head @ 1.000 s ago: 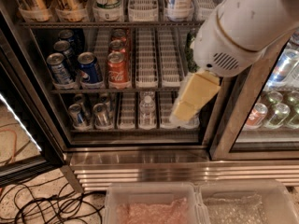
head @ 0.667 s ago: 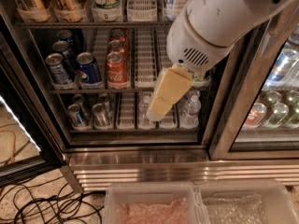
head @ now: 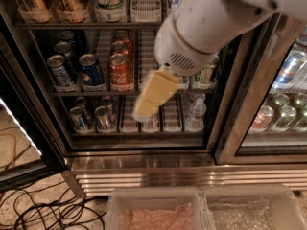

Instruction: Pick orange can from top shelf of fridge

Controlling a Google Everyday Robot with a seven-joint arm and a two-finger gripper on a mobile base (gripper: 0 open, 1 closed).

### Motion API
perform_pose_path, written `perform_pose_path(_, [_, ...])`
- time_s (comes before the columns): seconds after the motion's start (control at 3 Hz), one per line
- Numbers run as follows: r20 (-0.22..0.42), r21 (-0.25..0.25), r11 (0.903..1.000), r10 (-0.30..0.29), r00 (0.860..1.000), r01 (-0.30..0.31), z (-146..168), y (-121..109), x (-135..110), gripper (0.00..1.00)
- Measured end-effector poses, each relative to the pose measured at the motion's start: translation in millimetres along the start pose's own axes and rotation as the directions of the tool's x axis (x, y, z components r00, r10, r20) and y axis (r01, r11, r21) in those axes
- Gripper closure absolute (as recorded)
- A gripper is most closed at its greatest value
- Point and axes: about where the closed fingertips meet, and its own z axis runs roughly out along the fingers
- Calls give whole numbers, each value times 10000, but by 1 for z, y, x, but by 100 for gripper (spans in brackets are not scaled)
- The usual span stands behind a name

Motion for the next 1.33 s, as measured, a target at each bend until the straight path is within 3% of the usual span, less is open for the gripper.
perform_pose_path(0.33, [1319,76,10000,-63,9912,54,40,-5,-68,0])
perform_pose_path(1.0, [1506,286,9996,-75,9886,32,36,0,-81,0])
perform_pose_path(1.33, [2177,664,9953,538,9745,-698,43,0,-106,0])
